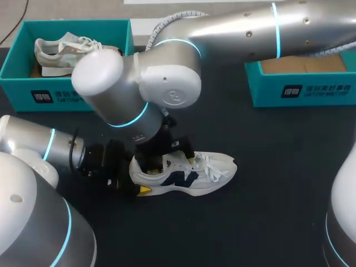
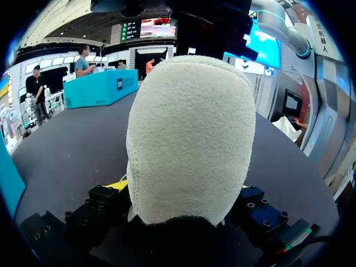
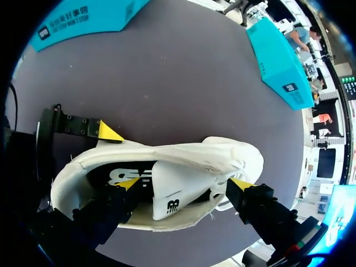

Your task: Take the shoe out of the shoebox, open the shoe tongue, remove and reinsert the insole, then place the shoe into the shoebox

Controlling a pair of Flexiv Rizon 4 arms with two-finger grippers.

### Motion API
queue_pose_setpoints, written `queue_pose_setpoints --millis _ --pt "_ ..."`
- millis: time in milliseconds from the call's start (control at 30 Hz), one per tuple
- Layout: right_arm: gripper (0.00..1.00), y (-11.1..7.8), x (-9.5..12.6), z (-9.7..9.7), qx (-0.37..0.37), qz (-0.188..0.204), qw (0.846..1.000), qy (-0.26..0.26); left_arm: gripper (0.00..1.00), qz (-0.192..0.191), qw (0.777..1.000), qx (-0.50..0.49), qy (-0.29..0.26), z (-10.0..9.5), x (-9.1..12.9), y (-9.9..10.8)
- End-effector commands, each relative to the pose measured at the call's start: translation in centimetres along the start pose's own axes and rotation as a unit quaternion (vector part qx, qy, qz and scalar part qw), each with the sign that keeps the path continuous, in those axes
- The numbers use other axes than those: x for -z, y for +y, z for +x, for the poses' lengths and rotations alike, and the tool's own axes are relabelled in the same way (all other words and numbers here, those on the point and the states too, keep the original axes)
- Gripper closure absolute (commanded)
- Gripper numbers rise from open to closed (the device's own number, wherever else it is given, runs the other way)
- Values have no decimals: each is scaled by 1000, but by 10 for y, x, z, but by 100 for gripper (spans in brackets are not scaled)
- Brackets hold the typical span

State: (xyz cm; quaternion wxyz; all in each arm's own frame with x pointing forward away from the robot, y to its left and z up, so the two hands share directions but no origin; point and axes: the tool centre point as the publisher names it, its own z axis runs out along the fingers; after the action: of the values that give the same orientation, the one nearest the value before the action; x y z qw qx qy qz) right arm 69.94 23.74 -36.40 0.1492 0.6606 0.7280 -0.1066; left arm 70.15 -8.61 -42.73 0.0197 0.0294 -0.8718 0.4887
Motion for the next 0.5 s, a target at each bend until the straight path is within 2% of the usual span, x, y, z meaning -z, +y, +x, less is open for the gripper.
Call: queue_pose_setpoints --millis 33,167,200,267,367,400,433,500 --pt "0 -5 -5 2 -187 0 981 -41 100 -2 1000 0 -1 -3 -4 4" --pt "0 -6 0 -6 -190 2 981 -50 100 -2 1000 0 -1 -3 -4 4" --pt "4 -6 0 -8 -190 3 981 -50 100 -2 1000 0 -1 -3 -4 4" --pt "27 -8 3 -12 -194 3 980 -54 100 -2 1000 0 -1 -3 -4 4" --pt "38 -9 6 -16 -199 1 978 -56 100 -2 1000 0 -1 -3 -4 4" --pt "47 -8 7 -18 -199 1 978 -56 100 -2 1000 0 -1 -3 -4 4" --pt "51 -9 9 -20 -203 1 977 -59 100 -2 1000 0 -1 -3 -4 4" --pt "56 -9 13 -25 -208 0 976 -59 100 -2 1000 0 -1 -3 -4 4"
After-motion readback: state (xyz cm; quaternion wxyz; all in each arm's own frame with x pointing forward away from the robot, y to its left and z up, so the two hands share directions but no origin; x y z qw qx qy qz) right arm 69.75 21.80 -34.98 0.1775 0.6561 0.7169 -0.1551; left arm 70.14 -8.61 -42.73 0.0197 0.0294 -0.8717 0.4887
